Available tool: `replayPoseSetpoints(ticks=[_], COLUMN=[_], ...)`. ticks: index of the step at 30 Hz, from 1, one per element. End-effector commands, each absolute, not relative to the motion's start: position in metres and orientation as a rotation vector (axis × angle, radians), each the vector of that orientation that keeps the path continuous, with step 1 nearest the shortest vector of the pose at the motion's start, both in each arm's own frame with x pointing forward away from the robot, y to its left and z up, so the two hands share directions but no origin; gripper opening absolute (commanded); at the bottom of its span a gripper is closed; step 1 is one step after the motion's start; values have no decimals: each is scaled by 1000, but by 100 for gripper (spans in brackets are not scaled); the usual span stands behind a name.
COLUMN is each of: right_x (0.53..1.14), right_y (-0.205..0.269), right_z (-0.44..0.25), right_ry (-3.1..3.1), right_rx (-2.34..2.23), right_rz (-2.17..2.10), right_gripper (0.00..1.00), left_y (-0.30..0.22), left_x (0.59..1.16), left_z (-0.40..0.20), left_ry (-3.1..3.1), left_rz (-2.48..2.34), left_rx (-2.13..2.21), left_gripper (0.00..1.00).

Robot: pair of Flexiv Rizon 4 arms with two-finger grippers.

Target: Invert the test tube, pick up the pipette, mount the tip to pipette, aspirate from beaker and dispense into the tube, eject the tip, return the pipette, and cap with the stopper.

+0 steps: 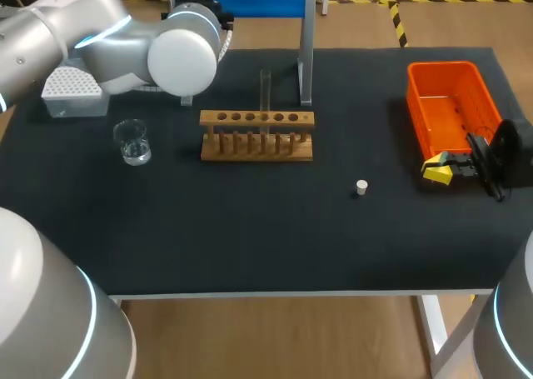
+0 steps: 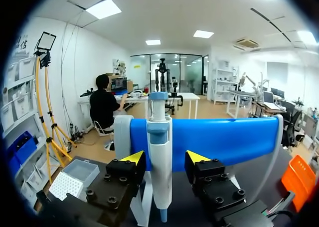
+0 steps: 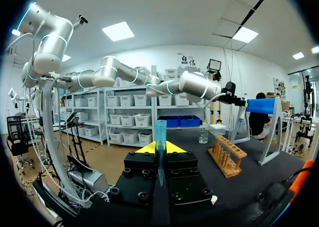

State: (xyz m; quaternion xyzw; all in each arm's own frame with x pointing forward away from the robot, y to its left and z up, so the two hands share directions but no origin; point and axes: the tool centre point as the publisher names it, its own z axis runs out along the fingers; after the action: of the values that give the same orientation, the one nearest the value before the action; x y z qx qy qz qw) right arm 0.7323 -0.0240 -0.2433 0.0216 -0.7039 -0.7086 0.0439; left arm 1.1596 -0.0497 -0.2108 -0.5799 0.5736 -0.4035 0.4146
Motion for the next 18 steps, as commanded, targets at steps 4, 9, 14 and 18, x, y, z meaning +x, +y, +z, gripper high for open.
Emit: replayPoseSetpoints(ticks=[4, 9, 14, 18], right_x=[731, 731, 731, 731], right_y=[-25, -25, -25, -25], right_z=[-244, -244, -244, -244], right_ry=[-2153, -2153, -2153, -2153], right_rx=[67, 67, 67, 67], right_rz=[-2166, -2166, -2166, -2166], right_gripper=[0, 0, 0, 0], left_y=[-49, -48, -48, -48], left_x=[1167, 1169, 1171, 1172], left_z=[-213, -213, -214, -214], left_ry=[1445, 1442, 1441, 1440], left_rz=[-1017, -1019, -1020, -1021], left_rx=[-1461, -1461, -1461, -1462], left_gripper=[48, 48, 48, 48])
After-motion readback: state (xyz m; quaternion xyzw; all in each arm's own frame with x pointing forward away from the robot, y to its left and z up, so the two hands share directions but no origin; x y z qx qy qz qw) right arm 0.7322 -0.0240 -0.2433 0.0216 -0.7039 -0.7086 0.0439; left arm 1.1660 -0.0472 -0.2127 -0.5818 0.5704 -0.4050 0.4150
